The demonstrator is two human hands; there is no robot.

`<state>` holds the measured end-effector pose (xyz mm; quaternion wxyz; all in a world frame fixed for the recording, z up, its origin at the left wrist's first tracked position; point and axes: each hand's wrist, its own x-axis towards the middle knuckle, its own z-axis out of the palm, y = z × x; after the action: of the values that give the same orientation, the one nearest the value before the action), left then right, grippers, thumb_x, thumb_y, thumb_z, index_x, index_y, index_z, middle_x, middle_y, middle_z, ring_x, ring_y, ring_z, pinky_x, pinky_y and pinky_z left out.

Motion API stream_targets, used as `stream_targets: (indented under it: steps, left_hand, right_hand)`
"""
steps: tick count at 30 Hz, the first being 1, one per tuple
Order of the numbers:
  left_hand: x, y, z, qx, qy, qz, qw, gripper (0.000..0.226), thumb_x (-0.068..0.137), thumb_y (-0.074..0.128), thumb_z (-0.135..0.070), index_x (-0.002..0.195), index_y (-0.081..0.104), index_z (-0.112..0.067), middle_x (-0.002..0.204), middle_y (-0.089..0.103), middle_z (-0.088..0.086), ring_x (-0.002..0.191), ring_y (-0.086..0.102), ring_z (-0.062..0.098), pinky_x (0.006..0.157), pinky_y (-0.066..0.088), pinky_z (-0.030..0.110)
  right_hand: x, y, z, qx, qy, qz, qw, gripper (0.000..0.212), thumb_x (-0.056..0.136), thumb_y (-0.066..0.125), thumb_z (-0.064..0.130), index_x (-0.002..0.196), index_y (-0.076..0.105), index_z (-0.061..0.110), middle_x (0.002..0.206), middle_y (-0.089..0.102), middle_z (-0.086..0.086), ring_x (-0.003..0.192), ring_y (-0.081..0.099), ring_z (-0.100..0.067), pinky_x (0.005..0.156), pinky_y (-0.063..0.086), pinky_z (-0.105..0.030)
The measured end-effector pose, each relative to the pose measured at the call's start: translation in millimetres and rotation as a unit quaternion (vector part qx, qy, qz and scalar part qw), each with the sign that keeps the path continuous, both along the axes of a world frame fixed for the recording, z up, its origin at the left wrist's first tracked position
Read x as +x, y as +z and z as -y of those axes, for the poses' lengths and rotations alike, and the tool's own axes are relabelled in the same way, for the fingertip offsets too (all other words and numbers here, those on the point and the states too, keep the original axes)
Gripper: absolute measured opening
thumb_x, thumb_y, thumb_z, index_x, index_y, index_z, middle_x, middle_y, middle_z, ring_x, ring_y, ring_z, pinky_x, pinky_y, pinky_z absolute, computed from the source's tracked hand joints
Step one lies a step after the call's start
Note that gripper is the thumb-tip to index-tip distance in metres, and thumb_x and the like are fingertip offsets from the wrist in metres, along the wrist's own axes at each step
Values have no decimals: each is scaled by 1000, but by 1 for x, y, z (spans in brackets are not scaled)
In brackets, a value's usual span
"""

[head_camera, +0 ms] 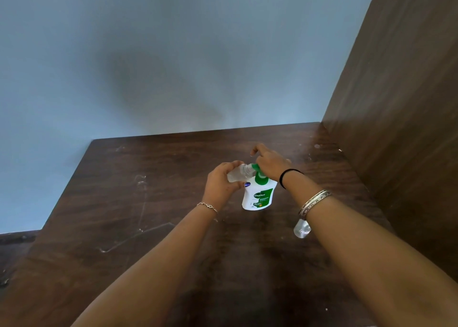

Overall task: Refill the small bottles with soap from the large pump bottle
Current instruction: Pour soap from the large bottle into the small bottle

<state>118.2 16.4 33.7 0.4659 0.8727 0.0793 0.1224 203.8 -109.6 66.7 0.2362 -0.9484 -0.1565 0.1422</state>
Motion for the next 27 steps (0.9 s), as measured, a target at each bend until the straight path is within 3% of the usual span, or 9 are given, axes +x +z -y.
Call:
stream_targets:
  steps: [8, 13, 20, 27]
  left_hand:
    - [-2, -6, -2, 4, -1, -13, 1000, 51, 68, 77, -11, 116, 60, -10, 113, 63, 7, 94, 55, 13, 83, 41, 19]
    - [1, -1, -2, -1, -3, -5, 1000, 50, 68, 77, -11, 115, 61, -11, 110, 63, 5, 91, 53, 8, 80, 40, 18]
    - [2, -5, -3, 6, 2, -8, 1000, 51, 68, 78, -13, 116, 61, -11, 112, 63, 6, 93, 54, 10, 82, 41, 18]
    - [-2, -2, 2, -17, 0, -5, 1000, 51, 67, 78, -10, 116, 60, -10, 111, 64, 6, 93, 54, 10, 82, 41, 19]
  right_hand:
    - [-5, -11, -1, 15, -17, 10, 1000, 29, 93, 27, 13, 111, 48, 23, 112, 60, -8, 92, 53, -27, 92, 41, -42]
    - [0, -1, -2, 0, 7, 1, 1000, 32, 91, 30, 13, 115, 47, 25, 119, 58, -5, 105, 53, -28, 96, 36, -43]
    - [-5, -9, -1, 52, -39, 2, 998, 28, 92, 29, 15, 107, 51, 24, 112, 60, -8, 98, 55, -28, 96, 40, -45]
    - [-4, -3, 1, 24, -13, 3, 1000, 31, 90, 30, 14, 111, 50, 25, 115, 59, -5, 102, 55, -28, 97, 39, -46]
